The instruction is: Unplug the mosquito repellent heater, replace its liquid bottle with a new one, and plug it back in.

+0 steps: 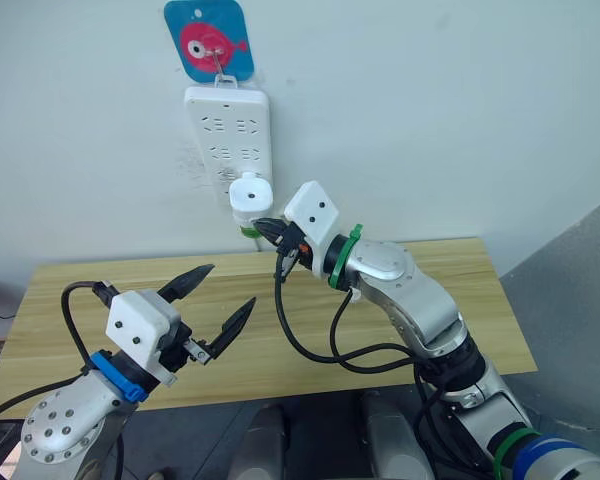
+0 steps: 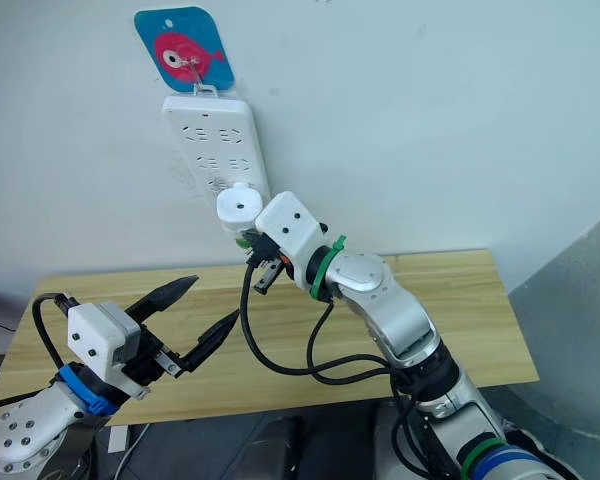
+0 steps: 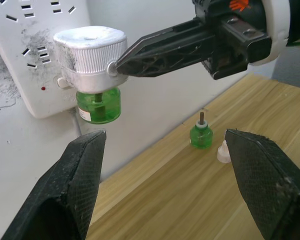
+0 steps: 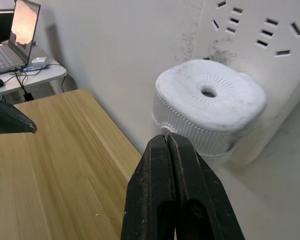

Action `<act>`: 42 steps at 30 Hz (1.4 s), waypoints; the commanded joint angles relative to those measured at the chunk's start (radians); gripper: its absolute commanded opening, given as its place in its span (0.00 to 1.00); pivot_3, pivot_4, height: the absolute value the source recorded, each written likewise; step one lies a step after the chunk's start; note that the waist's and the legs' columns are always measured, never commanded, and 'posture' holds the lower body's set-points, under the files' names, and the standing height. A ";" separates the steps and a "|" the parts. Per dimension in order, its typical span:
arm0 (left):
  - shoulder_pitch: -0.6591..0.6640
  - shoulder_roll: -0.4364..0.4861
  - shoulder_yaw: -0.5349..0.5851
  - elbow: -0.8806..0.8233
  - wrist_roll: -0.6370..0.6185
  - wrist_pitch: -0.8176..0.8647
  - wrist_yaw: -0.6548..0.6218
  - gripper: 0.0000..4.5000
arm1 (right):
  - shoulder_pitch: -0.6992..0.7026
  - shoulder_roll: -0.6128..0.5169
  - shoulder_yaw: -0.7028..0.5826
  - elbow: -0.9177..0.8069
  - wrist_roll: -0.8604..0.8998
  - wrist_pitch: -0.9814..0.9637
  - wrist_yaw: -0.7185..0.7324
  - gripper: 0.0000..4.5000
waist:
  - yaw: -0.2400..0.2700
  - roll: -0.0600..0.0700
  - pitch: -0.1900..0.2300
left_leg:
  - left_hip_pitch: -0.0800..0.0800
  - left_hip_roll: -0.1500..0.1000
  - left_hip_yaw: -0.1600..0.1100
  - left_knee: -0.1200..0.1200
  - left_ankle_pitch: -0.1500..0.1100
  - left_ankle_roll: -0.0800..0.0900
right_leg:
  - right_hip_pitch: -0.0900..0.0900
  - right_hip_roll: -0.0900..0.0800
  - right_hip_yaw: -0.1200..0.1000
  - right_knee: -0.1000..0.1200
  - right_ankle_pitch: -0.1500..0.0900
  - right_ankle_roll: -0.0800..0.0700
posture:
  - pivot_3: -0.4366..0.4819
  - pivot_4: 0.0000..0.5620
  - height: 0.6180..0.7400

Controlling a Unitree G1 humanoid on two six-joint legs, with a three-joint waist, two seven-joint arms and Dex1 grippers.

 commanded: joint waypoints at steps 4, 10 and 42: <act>-0.010 0.010 -0.011 -0.003 0.003 -0.029 -0.008 0.88 | -0.002 0.030 -0.001 -0.037 0.000 0.000 -0.018 0.01 | 0.000 0.000 0.000 | 0.000 0.000 0.000 0.000 0.000 0.000 | 0.000 0.000 0.000 0.000 0.000 0.000 | 0.44 0.44 1.00; -0.009 0.010 -0.017 -0.002 0.007 -0.035 -0.007 0.88 | 0.005 0.029 0.025 -0.053 0.015 0.018 0.010 0.01 | -0.001 0.000 0.000 | 0.000 0.000 0.000 0.000 0.000 0.000 | 0.000 0.000 0.000 0.000 0.000 0.000 | 0.44 0.43 1.00; -0.038 0.012 -0.040 0.038 0.022 -0.063 0.000 0.88 | 0.040 0.004 -0.017 -0.114 0.114 0.023 0.099 0.01 | 0.000 0.000 0.000 | 0.000 0.000 0.000 0.000 0.000 0.000 | 0.000 0.000 0.000 0.000 0.000 0.000 | 0.44 0.40 1.00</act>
